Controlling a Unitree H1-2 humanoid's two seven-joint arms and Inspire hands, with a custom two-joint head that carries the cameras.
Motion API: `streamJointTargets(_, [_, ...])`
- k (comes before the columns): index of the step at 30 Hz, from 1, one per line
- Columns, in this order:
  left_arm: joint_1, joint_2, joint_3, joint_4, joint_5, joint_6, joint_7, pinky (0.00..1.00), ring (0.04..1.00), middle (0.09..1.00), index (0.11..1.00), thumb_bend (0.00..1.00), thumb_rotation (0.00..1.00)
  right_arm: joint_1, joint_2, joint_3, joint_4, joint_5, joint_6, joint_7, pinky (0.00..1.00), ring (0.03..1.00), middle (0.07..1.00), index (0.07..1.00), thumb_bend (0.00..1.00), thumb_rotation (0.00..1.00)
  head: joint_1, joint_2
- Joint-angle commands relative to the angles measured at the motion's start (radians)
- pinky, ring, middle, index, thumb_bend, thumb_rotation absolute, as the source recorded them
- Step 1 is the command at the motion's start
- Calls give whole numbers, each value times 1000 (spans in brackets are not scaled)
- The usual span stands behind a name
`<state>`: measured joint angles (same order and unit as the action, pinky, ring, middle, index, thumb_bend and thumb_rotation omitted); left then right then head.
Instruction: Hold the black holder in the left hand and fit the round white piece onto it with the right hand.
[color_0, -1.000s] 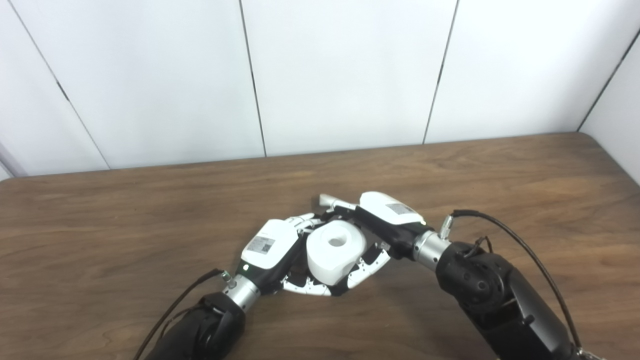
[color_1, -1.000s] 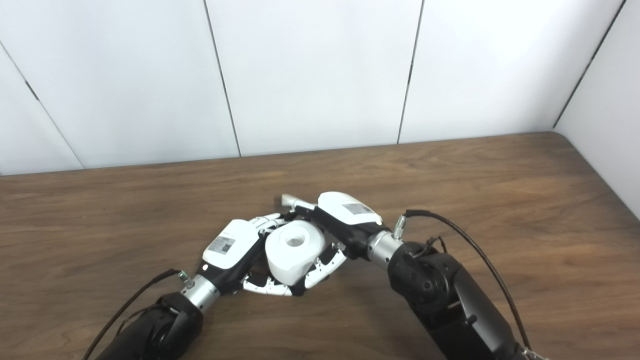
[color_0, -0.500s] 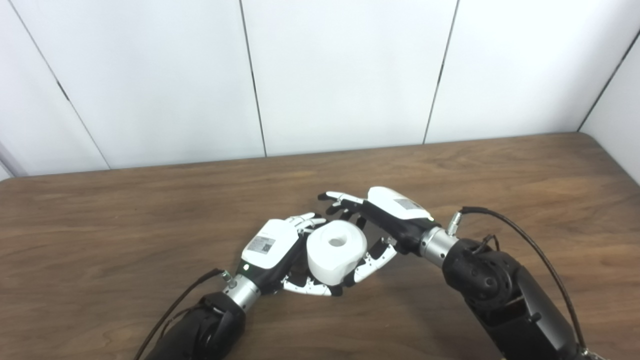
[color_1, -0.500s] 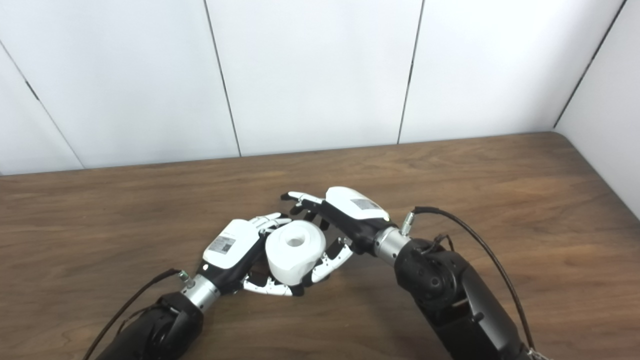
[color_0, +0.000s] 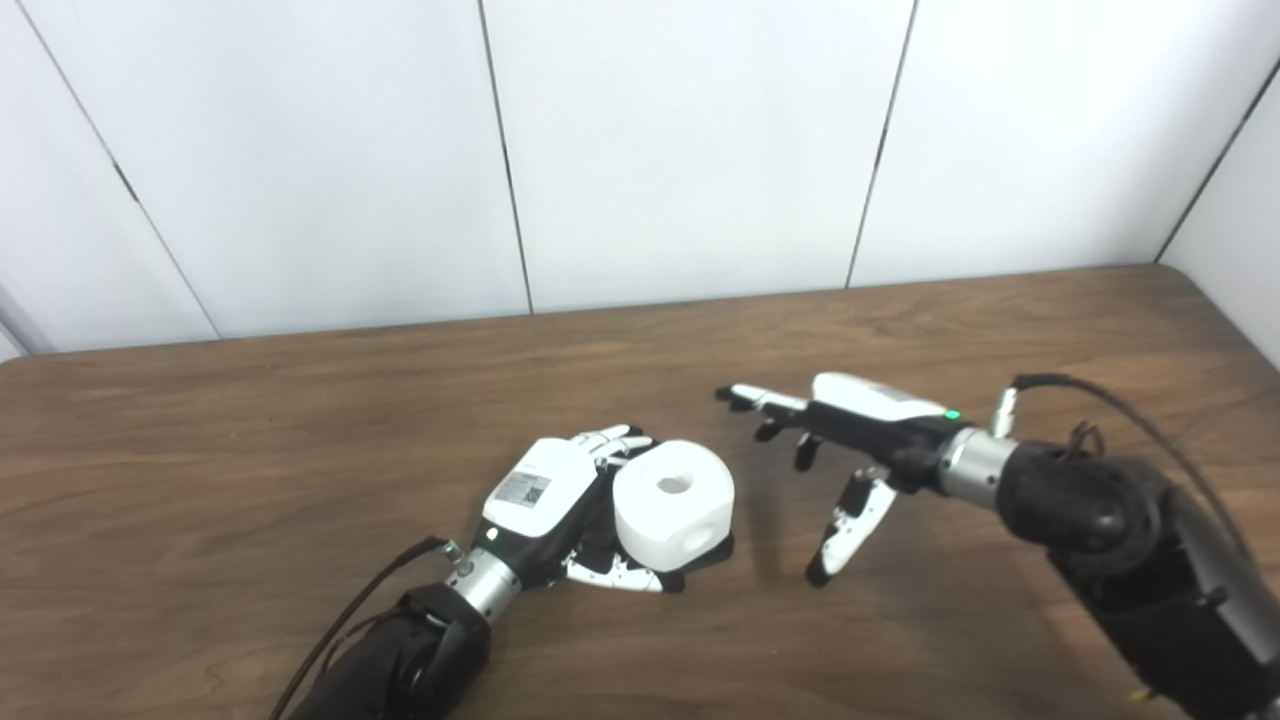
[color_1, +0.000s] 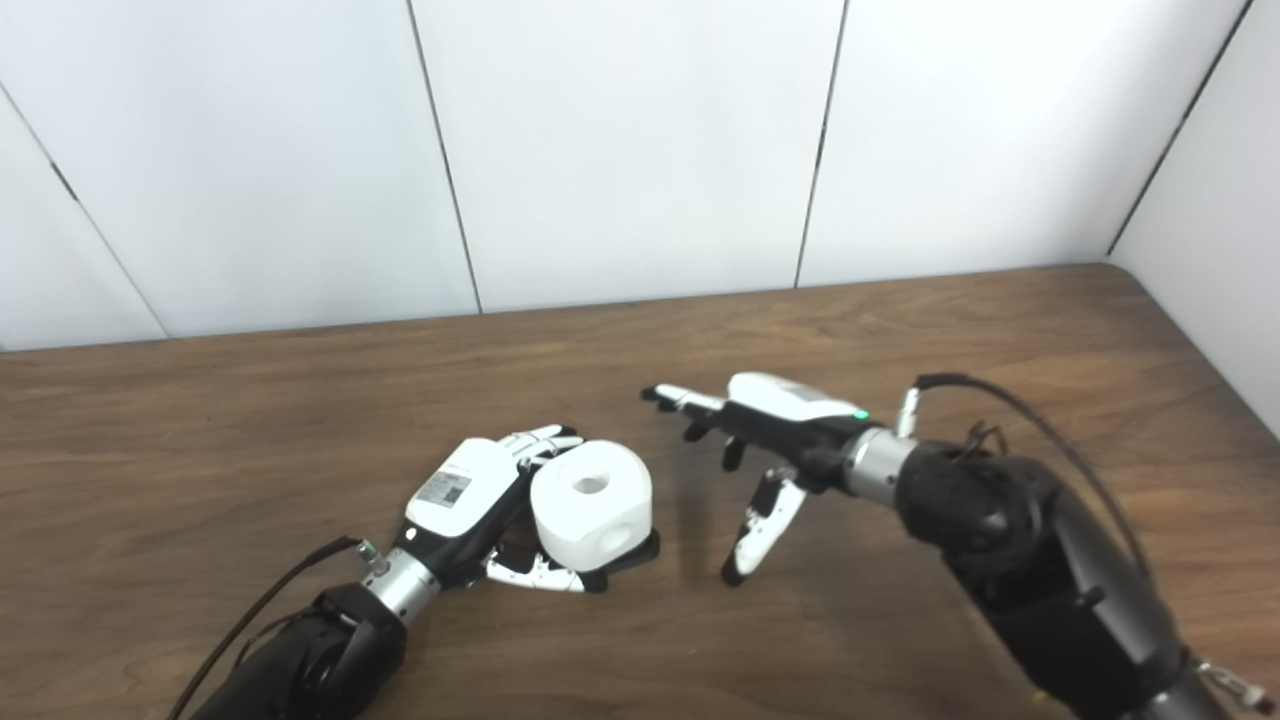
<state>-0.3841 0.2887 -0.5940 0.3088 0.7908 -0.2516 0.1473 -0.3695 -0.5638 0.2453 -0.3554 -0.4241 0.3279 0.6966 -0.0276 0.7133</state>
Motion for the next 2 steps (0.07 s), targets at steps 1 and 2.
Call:
streamJointTargets(1, [48, 35, -32, 85, 61, 94, -131, 848, 894, 835, 480, 525, 64, -15, 39, -54, 15, 14, -41, -107, 656, 780, 822, 795, 744, 1, 3, -3])
streamJointTargets(2, [48, 35, -31, 86, 61, 94, -129, 848, 894, 835, 480, 525, 64, -6, 64, -70, 31, 14, -60, -153, 627, 741, 795, 766, 704, 0, 4, -3])
